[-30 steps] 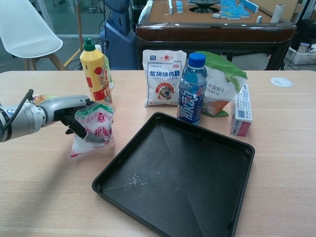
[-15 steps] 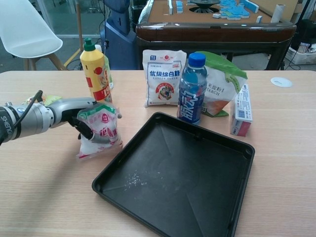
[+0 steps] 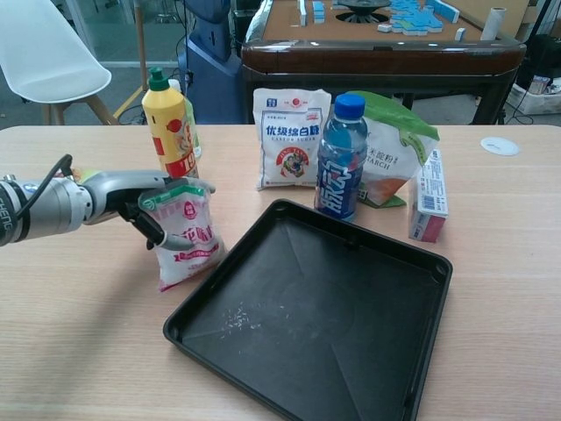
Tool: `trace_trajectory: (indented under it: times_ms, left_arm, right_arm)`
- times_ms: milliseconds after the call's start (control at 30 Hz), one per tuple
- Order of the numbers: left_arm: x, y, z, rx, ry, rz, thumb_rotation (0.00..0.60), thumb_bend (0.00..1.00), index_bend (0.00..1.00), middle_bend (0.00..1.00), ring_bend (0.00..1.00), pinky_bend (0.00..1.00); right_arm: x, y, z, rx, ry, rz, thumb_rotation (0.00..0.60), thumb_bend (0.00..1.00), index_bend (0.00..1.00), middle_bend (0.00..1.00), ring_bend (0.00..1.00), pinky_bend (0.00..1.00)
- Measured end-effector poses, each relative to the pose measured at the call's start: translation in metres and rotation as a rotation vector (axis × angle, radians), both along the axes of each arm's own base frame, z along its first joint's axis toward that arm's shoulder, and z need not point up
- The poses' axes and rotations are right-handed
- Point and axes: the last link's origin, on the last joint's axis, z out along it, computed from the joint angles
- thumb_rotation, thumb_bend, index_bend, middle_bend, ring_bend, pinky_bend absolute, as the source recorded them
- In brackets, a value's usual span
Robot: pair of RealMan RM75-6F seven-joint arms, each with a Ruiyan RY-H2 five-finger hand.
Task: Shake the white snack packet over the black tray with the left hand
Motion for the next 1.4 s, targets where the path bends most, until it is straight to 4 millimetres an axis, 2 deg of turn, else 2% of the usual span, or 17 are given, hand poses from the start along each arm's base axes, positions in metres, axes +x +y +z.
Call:
trace_trajectory:
  times_ms: [333, 667, 1033, 1400]
  left_arm:
    - [0.008, -0.012, 0.005, -0.029, -0.004, -0.031, 0.600, 0.27, 0.02, 0.27, 0.30, 0.58]
    - [0.005, -0.012, 0.014, -0.002, -0.007, -0.024, 0.600, 0.27, 0.00, 0.24, 0.24, 0.52]
    - [0.005, -0.021, 0.026, 0.008, -0.022, -0.031, 0.600, 0.27, 0.00, 0.23, 0.23, 0.51]
    - [0.009, -0.030, 0.059, 0.036, -0.052, -0.052, 0.600, 0.27, 0.00, 0.22, 0.22, 0.50]
  right_arm:
    - [0.000, -0.001, -0.001, -0.002, -0.003, 0.001, 0.600, 0.26, 0.23, 0.29, 0.16, 0.20]
    - [0.000, -0.002, 0.000, -0.004, -0.006, 0.004, 0.600, 0.26, 0.23, 0.29, 0.16, 0.20]
    - [0.002, -0.005, -0.001, 0.000, -0.009, 0.015, 0.600, 0.26, 0.23, 0.29, 0.16, 0.20]
    - [0.005, -0.007, -0.002, 0.003, -0.008, 0.021, 0.600, 0.26, 0.23, 0.29, 0.16, 0.20]
